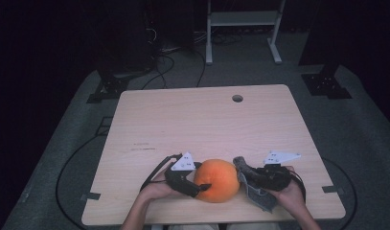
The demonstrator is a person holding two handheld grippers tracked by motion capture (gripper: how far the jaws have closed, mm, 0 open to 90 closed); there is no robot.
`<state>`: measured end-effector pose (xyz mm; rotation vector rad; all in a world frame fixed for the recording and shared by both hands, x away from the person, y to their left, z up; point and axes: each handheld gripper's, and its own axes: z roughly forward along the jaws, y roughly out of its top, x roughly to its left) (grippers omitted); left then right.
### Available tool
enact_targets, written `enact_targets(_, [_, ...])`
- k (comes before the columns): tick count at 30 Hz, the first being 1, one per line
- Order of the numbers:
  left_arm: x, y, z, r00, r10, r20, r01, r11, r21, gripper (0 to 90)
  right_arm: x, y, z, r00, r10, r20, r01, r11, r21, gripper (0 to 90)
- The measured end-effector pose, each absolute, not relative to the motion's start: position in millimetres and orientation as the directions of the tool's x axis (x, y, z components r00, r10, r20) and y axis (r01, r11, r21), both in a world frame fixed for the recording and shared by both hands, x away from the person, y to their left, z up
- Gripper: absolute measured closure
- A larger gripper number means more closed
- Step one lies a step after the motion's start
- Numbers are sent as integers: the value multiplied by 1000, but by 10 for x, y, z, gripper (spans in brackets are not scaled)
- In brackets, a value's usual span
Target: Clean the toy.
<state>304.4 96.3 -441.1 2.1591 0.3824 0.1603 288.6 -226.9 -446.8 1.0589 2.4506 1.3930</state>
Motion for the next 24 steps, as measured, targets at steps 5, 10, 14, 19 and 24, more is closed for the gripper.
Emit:
enact_targets(5, [2962, 840, -4384, 949, 313, 27, 162, -562, 811, 199, 2843, -2175, -4201, -790, 565, 237, 432, 238, 870, 725])
enact_targets(10, [2980, 766, -4269, 947, 321, -2, 183, -536, 824, 80, 2791, -1965, -4258, -824, 537, 180, 412, 348, 842, 725])
enact_targets(14, [3060, 684, -4348, 936, 343, -77, 267, -550, 791, 9, 2723, -2004, -4271, -833, 527, 171, 400, 359, 843, 725])
enact_targets(19, [2991, 688, -4357, 942, 335, -28, 218, -546, 809, 189, 2712, -2022, -4284, -822, 540, 179, 412, 349, 842, 724])
enact_targets(24, [2910, 668, -4274, 943, 329, 50, 131, -506, 852, 347, 2669, -2074, -4193, -819, 552, 156, 397, 350, 848, 722])
